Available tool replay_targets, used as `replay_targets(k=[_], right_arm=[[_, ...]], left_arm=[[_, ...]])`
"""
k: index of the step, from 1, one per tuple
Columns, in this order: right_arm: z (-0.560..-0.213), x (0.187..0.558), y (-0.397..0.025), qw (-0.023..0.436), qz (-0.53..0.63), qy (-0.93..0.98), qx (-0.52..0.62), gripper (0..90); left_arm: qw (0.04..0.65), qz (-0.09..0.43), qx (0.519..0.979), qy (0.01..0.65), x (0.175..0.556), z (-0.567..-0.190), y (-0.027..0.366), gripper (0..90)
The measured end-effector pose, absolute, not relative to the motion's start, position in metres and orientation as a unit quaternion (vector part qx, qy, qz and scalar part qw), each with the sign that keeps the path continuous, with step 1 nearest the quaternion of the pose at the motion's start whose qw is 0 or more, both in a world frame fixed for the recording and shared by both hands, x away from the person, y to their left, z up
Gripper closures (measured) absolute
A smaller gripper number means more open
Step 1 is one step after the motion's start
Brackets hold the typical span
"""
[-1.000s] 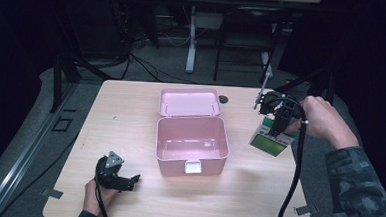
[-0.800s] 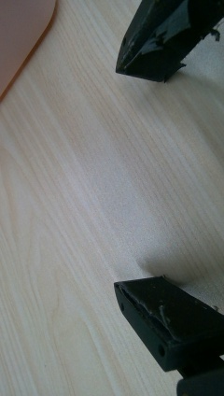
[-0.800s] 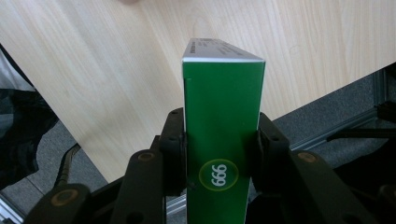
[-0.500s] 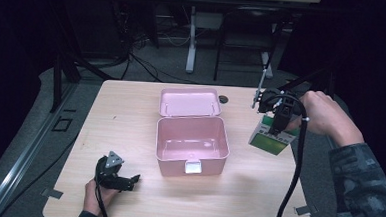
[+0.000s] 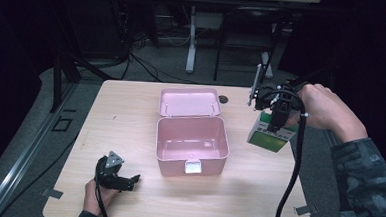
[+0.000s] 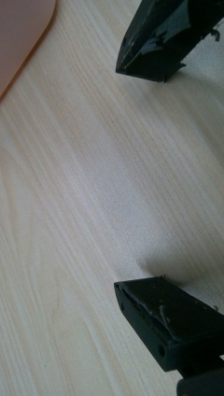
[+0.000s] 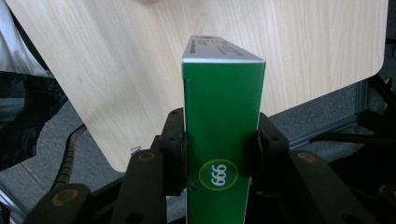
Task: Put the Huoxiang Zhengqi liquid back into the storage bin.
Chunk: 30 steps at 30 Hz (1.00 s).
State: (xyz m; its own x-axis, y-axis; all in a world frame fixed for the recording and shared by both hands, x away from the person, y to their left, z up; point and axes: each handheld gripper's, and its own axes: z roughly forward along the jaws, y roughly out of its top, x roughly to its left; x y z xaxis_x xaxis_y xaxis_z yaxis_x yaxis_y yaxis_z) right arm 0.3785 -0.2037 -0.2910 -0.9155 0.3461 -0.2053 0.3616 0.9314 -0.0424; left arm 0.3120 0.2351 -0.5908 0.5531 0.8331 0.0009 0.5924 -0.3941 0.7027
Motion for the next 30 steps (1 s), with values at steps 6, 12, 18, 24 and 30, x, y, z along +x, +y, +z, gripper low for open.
replay_targets(k=[6,12,18,24,30], right_arm=[[-0.284,0.379,-0.195,0.099,-0.042,0.98,0.168,62.6],[-0.275,0.378,-0.185,0.105,-0.045,0.981,0.159,62.6],[-0.268,0.377,-0.175,0.108,-0.048,0.982,0.148,62.5],[-0.263,0.375,-0.164,0.108,-0.044,0.984,0.134,62.5],[-0.256,0.373,-0.155,0.113,-0.042,0.985,0.124,62.5]], left_arm=[[0.336,0.182,0.814,0.438,0.312,-0.591,0.235,0.0],[0.335,0.18,0.815,0.437,0.312,-0.591,0.235,0.0],[0.334,0.18,0.815,0.437,0.312,-0.591,0.235,0.0],[0.335,0.18,0.815,0.437,0.312,-0.591,0.235,0.0],[0.335,0.18,0.815,0.437,0.312,-0.591,0.235,0.0]])
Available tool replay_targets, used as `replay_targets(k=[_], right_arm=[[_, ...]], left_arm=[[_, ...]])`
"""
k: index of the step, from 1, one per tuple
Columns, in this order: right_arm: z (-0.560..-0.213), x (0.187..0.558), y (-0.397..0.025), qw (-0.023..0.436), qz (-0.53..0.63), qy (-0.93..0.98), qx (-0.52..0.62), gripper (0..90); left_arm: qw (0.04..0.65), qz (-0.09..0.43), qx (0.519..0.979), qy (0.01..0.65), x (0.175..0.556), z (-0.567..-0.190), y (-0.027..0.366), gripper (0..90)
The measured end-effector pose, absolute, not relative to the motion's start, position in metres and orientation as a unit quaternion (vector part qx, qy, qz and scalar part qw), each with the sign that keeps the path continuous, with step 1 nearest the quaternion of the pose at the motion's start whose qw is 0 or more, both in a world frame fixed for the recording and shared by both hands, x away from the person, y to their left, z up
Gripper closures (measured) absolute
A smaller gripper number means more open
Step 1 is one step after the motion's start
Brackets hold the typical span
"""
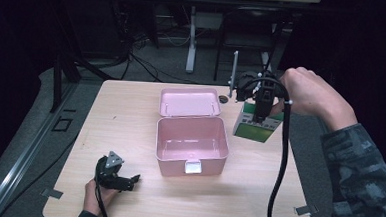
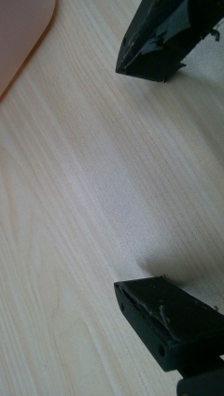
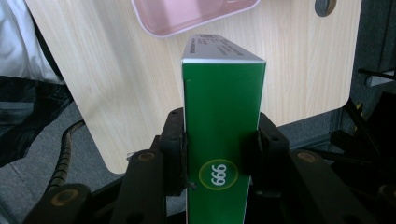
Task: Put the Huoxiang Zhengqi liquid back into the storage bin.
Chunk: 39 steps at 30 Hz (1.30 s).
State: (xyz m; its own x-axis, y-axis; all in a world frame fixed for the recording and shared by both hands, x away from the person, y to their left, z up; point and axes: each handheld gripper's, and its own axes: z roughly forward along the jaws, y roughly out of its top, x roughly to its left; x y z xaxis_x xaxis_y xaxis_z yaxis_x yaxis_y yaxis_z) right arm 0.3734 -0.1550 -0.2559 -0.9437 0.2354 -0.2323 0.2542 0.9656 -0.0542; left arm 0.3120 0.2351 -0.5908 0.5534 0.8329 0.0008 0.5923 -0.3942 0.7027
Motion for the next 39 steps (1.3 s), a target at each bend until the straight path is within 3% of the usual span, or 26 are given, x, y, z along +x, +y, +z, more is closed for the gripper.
replay_targets(k=[39], right_arm=[[-0.264,0.378,-0.083,0.105,-0.02,0.993,0.044,62.6]], left_arm=[[0.334,0.181,0.815,0.437,0.312,-0.591,0.235,0.0]])
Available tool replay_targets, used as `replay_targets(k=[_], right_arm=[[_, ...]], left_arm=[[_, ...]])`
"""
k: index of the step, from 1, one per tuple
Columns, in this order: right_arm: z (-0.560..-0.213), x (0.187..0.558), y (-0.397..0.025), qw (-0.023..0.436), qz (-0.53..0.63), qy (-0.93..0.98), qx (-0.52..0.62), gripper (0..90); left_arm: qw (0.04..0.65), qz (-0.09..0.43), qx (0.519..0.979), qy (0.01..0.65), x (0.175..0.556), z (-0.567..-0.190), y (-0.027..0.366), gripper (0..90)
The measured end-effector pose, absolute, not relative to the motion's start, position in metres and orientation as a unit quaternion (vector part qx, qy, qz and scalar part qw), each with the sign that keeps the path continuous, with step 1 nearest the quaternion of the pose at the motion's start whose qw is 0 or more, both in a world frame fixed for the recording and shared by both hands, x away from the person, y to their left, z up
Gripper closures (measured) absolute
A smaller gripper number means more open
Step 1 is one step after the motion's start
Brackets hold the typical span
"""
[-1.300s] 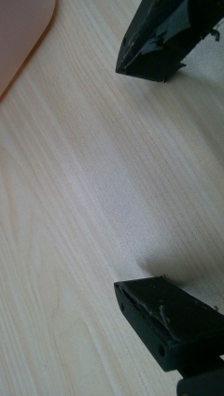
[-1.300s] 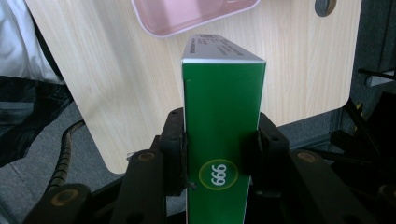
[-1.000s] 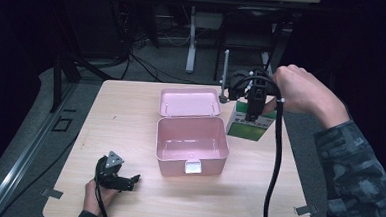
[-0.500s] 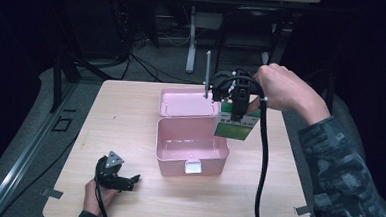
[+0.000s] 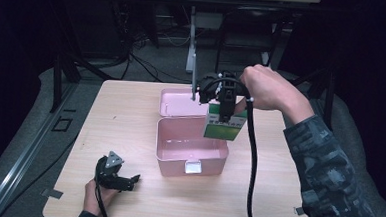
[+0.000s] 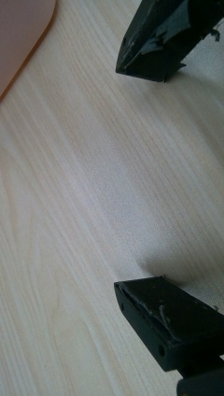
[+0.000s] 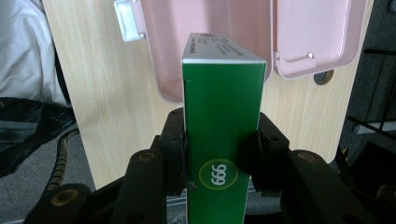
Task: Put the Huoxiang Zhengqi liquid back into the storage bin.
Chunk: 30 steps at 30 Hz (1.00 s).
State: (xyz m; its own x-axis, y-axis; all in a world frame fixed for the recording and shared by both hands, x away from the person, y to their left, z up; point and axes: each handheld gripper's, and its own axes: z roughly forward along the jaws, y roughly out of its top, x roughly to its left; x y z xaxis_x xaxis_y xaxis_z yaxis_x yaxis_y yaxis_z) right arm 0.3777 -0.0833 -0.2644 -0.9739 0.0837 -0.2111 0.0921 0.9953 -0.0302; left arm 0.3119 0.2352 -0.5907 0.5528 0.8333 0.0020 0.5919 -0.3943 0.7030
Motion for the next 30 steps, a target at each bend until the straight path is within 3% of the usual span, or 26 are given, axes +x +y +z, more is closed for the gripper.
replay_targets(k=[30], right_arm=[[-0.318,0.388,-0.054,0.071,-0.023,0.997,0.022,62.6]], left_arm=[[0.335,0.181,0.815,0.437,0.312,-0.591,0.235,0.0]])
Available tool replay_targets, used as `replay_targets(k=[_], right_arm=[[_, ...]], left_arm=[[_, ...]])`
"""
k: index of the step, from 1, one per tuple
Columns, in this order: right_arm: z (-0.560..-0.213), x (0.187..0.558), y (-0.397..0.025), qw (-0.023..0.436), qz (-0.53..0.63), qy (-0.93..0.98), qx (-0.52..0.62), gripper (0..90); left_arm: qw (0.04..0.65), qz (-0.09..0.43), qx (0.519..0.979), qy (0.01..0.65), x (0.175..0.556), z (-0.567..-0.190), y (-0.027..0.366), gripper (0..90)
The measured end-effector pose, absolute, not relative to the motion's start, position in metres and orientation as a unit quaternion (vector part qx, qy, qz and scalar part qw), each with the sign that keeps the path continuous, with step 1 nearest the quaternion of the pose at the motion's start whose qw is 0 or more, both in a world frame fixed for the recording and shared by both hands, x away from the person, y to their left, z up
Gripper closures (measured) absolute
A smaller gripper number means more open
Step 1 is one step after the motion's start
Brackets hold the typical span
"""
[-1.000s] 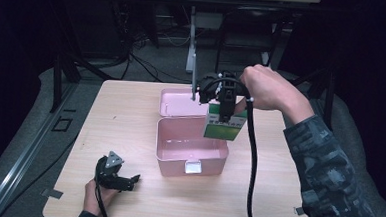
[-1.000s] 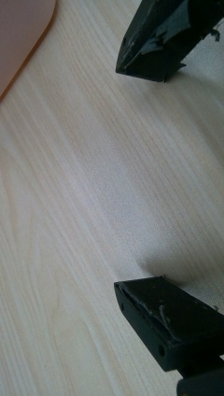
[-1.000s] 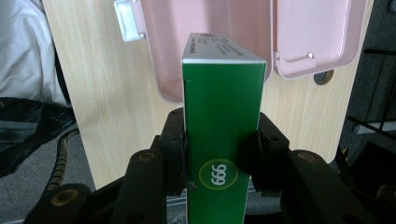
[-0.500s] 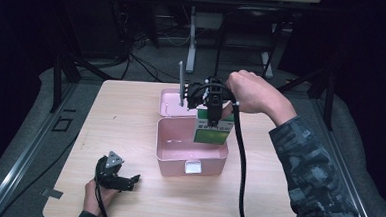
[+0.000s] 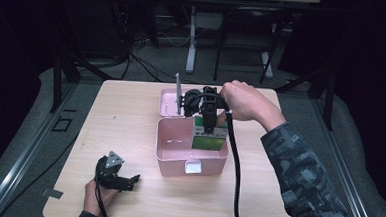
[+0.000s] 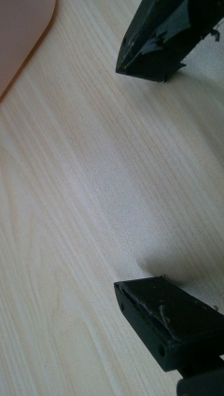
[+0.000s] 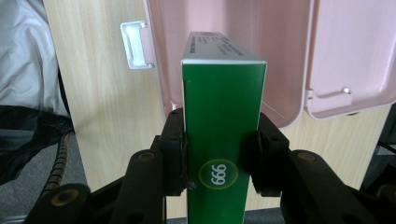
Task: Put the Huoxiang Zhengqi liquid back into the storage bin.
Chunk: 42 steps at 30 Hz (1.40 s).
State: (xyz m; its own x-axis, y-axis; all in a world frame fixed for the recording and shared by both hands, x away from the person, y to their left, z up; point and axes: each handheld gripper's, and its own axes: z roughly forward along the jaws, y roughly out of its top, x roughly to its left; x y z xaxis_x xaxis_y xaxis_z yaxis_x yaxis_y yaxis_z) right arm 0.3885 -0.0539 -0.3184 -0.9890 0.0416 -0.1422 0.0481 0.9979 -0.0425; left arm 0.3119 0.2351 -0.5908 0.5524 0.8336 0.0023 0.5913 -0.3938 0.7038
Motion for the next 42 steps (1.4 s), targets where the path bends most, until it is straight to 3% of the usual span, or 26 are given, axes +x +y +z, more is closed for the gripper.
replay_targets(k=[42], right_arm=[[-0.401,0.391,-0.055,0.037,-0.058,0.998,0.004,62.8]], left_arm=[[0.338,0.184,0.811,0.44,0.312,-0.592,0.234,0.0]])
